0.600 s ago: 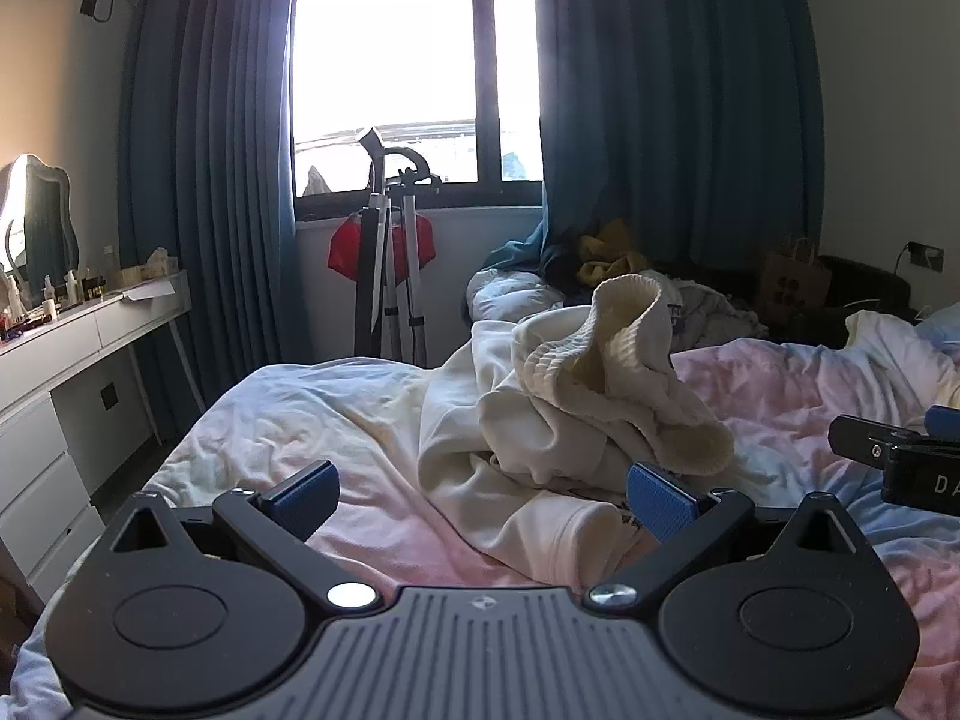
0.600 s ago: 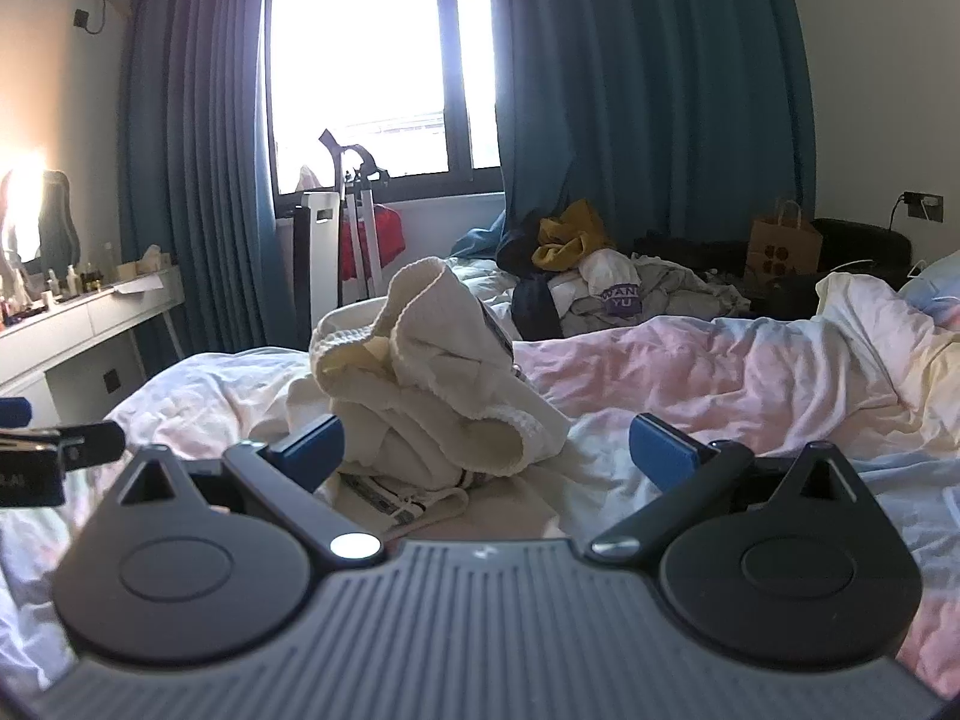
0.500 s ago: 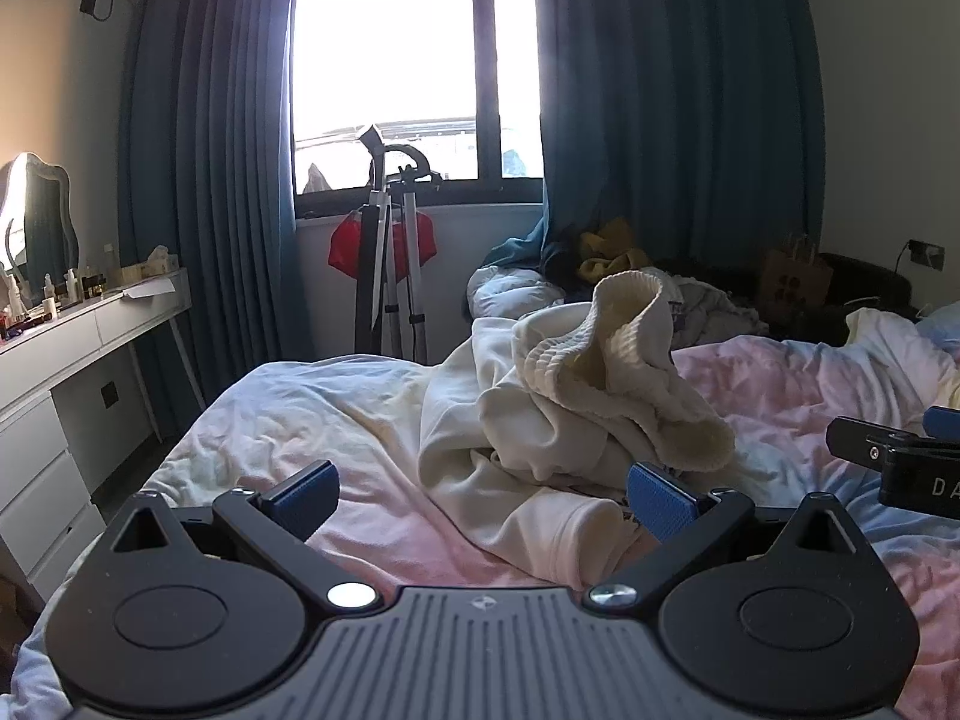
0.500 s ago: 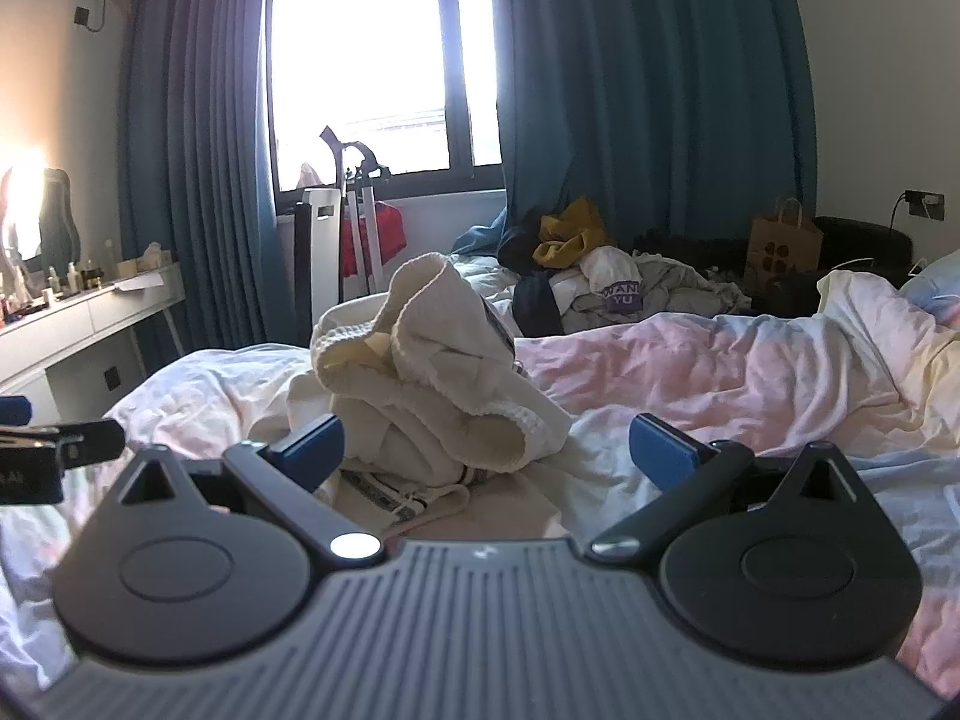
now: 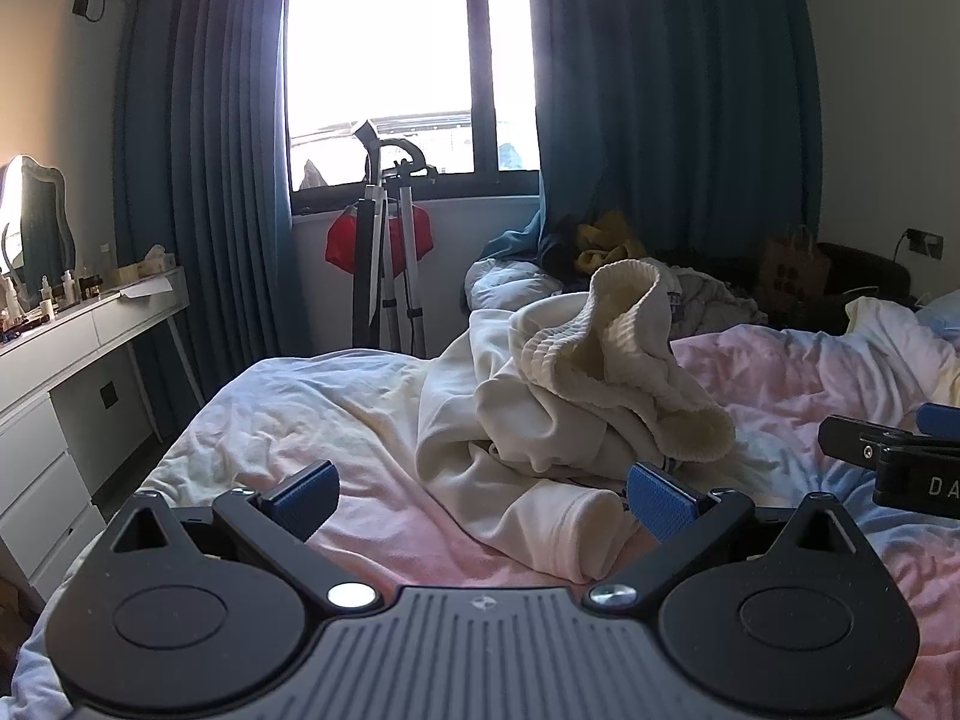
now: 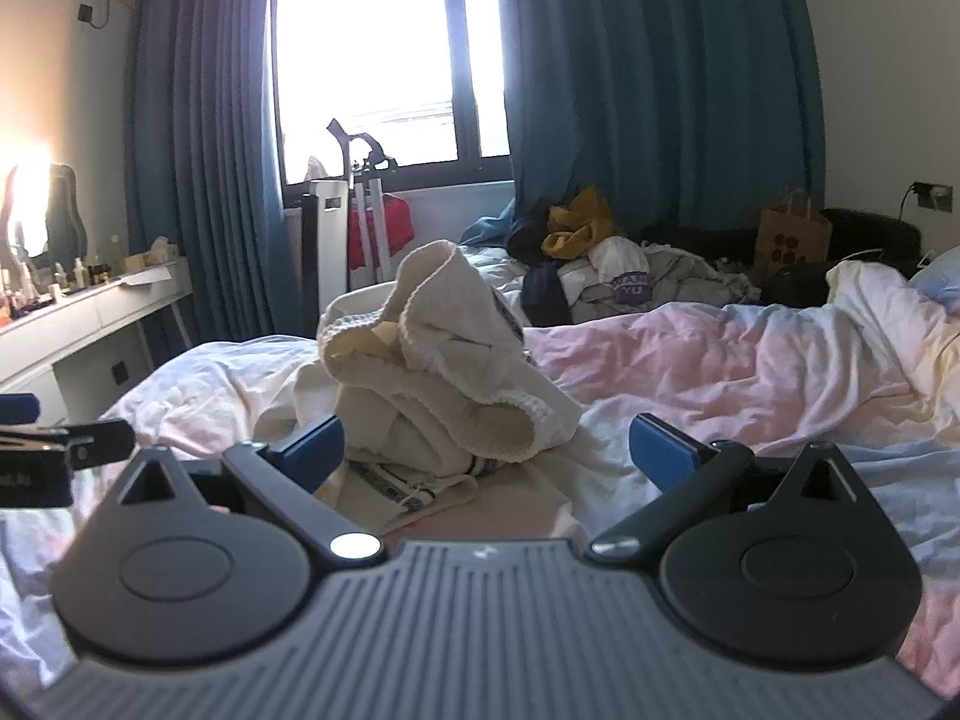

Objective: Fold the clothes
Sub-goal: 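Move both grippers toward the crumpled cream garment on the bed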

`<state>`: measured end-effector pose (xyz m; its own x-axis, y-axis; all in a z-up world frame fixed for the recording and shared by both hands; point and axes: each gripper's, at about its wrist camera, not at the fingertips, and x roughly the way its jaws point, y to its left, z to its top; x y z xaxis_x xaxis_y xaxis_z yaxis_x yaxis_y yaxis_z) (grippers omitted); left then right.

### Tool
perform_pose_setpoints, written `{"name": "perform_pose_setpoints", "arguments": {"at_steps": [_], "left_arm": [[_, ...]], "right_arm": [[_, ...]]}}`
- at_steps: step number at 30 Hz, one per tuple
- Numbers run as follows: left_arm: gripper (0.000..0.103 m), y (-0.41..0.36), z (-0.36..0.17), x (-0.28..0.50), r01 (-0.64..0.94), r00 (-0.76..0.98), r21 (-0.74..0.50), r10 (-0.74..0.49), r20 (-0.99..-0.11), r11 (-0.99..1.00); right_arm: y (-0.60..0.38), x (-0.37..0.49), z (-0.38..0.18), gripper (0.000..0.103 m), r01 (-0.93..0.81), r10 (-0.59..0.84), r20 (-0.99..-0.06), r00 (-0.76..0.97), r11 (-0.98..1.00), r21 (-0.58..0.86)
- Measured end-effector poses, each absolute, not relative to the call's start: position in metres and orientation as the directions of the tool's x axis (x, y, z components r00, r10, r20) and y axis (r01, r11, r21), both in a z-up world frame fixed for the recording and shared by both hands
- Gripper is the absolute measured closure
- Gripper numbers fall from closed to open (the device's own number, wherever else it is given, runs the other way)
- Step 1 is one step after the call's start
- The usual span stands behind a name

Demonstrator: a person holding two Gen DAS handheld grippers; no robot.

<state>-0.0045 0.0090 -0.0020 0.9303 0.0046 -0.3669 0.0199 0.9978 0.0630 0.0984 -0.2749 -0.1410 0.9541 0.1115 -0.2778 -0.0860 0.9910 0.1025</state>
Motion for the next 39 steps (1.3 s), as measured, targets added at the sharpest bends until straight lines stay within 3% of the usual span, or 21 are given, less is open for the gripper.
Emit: {"name": "perform_pose_setpoints", "arguments": {"at_steps": [29, 39], "left_arm": [[0.0, -0.001, -0.011, 0.003, 0.008, 0.924, 0.105, 0.033, -0.382, 0.994], [0.0, -0.008, -0.014, 0.034, 0.076, 0.9, 0.122, -0.016, -0.436, 0.99]], "right_arm": [[-0.279, 0.103, -0.142, 0.0, -0.077, 0.106, -0.301, 0.948, 0.991, 0.107], [-0.288, 0.105, -0.142, 0.0, -0.042, 0.079, -0.317, 0.945, 0.991, 0.123]]}}
